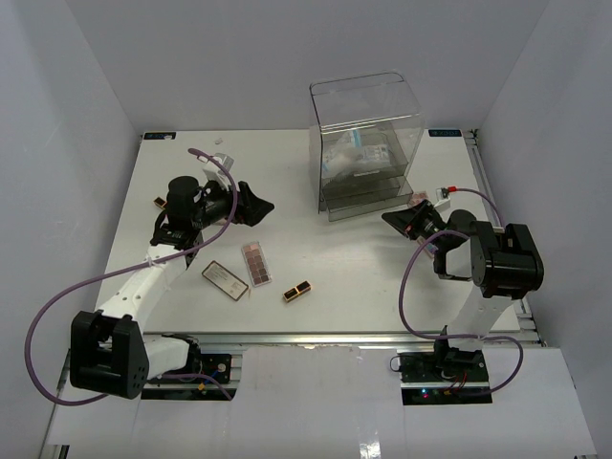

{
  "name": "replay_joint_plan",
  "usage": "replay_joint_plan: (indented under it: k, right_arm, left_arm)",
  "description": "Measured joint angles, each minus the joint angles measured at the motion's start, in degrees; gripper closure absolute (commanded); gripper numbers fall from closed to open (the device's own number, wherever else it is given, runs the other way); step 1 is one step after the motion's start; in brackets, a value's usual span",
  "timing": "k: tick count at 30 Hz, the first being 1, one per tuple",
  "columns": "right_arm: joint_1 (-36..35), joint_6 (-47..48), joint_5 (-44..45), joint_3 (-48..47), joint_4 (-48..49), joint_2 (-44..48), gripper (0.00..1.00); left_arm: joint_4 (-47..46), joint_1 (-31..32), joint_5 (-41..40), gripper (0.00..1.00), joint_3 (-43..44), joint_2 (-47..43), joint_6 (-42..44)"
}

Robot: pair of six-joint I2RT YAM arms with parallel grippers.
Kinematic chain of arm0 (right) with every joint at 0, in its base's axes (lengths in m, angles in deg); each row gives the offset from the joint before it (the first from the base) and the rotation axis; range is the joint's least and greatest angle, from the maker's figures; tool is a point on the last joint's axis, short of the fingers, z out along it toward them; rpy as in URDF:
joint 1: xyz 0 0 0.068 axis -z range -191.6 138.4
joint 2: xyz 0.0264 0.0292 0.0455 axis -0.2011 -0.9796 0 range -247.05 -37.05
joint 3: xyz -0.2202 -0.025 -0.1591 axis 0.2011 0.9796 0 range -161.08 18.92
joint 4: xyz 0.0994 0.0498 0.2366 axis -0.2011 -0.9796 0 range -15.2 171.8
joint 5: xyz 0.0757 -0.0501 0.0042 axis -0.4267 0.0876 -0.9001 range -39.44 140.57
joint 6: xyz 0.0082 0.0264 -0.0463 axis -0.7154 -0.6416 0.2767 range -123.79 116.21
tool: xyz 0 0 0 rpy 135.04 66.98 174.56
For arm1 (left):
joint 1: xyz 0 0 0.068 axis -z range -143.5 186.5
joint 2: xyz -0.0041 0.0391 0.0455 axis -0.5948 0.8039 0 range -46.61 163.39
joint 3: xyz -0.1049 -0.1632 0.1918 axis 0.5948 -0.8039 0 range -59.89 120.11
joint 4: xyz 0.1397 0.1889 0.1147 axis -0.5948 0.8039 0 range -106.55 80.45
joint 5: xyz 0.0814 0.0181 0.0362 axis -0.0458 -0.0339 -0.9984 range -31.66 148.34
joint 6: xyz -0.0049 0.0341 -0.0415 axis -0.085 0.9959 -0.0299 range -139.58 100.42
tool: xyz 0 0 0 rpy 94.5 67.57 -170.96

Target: Organize the makeup

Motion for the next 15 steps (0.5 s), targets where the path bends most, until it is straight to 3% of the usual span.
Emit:
replay_joint_plan:
  k: [4, 8, 12, 15]
  right_arm:
    - [0.1, 1.6, -2.3, 0.0, -0.5, 0.1, 0.48]
    - [0.1, 6.2, -6.0, -0.6, -6.3, 2.4, 0.43]
    - [0.1, 19.8, -10.3, -3.9, -20.4, 10.0, 0.39]
    - [0.1, 37.5, -12.6, -9.2, -37.7, 16.2, 0.36]
  left_arm:
    - [0.0, 0.0, 0.0, 0.02, -0.3, 0.0, -0.1]
    - [0.0, 0.0, -0.1, 0.02, -0.7, -0.1, -0.1]
    - [0.1, 0.0, 0.8, 0.02, -0.7, 0.1, -0.2]
    - [0.5, 0.0, 2.6, 0.02, -0.2, 1.6, -0.4]
